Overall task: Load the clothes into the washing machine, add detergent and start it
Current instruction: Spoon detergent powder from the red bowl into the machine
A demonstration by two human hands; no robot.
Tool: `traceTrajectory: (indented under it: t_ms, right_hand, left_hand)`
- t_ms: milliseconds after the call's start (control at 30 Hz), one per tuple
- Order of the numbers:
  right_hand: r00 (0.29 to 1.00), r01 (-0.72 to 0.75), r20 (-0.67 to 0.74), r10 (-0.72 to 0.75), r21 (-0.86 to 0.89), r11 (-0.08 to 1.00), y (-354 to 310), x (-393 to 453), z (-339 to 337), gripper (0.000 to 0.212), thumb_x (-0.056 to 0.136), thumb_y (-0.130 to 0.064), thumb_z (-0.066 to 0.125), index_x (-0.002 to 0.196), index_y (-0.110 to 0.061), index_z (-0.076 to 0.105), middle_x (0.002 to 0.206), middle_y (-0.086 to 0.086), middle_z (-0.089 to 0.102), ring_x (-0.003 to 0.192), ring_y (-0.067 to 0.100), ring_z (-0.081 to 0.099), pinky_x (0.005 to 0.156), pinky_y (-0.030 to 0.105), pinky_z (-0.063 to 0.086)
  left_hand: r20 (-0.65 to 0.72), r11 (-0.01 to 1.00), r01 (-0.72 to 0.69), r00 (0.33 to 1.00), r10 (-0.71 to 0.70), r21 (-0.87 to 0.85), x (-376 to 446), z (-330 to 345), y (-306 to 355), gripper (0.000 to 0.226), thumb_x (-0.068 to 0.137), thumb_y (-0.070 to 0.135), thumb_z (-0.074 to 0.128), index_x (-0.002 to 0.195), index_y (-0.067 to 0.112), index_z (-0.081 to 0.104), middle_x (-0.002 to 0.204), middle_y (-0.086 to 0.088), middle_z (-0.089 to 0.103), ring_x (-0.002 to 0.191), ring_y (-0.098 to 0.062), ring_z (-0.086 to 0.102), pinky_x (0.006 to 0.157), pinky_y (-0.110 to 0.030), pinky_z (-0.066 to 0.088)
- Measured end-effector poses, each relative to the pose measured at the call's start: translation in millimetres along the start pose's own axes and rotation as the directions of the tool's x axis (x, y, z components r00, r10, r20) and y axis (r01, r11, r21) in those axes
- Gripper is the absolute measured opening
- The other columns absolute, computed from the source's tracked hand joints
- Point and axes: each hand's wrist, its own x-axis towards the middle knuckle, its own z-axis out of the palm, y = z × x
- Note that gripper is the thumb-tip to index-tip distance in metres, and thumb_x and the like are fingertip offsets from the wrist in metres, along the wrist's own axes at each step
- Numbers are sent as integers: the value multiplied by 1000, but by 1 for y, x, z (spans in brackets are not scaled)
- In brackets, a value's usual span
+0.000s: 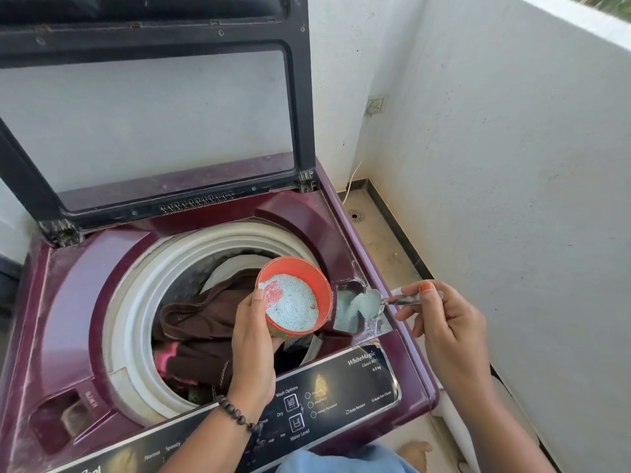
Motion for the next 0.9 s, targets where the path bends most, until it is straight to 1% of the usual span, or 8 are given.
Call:
traceTrajectory:
  t_ms: [167, 267, 367, 500, 667, 833, 900]
  right_hand:
    - [999, 4, -33, -6, -40, 999, -3, -4, -2, 35, 102, -17, 43, 80, -27, 67, 66, -5, 72, 47, 42, 52, 39, 51, 43]
    - [999, 0, -53, -3, -58, 998, -5, -6, -3, 33, 102, -19, 42, 81, -30, 66, 66, -8, 71, 48, 41, 52, 39, 47, 38]
    - [998, 3, -61, -8, -67, 998, -7, -7, -4, 32, 102, -21, 42, 82, -28, 67, 67, -7, 71, 47, 40, 51, 38, 49, 39]
    - [998, 7, -55, -12, -101, 995, -10, -7, -7, 30, 102, -22, 43, 85, -26, 67, 69, -12, 72, 47, 39, 51, 39, 49, 40]
    - [999, 13, -39, -18, -131, 991, -11, -8, -6, 29, 101, -23, 43, 85, -27, 67, 68, -12, 71, 47, 38, 52, 40, 47, 41]
    - [998, 43, -46, -50, -156, 987, -10, -8, -5, 30, 100, -23, 42, 83, -29, 66, 68, -15, 70, 43, 26, 52, 43, 43, 41]
    - [998, 42, -48, -49, -129, 991, -10, -9, -5, 31, 101, -22, 42, 82, -28, 66, 67, -14, 70, 44, 28, 52, 43, 43, 40]
  left_hand:
    - [11, 1000, 11, 1000, -11, -8, -2, -1, -2, 29, 101, 40, 43, 121, 23, 56, 121, 2, 62, 111, -14, 60, 88, -35, 51]
    - [25, 1000, 16, 1000, -16, -8, -4, -2, -2, 29, 101, 40, 43, 121, 24, 56, 121, 2, 61, 112, -14, 60, 85, -32, 51]
    - [42, 1000, 6, 999, -6, 6, -6, -1, -3, 24, 101, 39, 43, 117, 28, 56, 120, 4, 61, 110, -11, 59, 81, -30, 50]
    - [57, 999, -25, 998, 23, 37, -9, 0, -5, 18, 101, 39, 43, 110, 32, 57, 118, 7, 61, 107, -9, 59, 81, -31, 49]
    - [67, 999, -33, 997, 31, 29, -10, 0, -5, 19, 102, 38, 41, 110, 31, 57, 115, 8, 60, 105, -8, 60, 68, -22, 52]
    - [63, 998, -42, 997, 39, 48, -10, 1, -6, 25, 101, 39, 42, 118, 27, 55, 116, 9, 59, 104, -6, 59, 61, -17, 53]
    - [65, 997, -50, 997, 46, 51, -11, 1, -7, 27, 101, 39, 42, 120, 25, 55, 114, 9, 59, 102, -5, 59, 58, -15, 53]
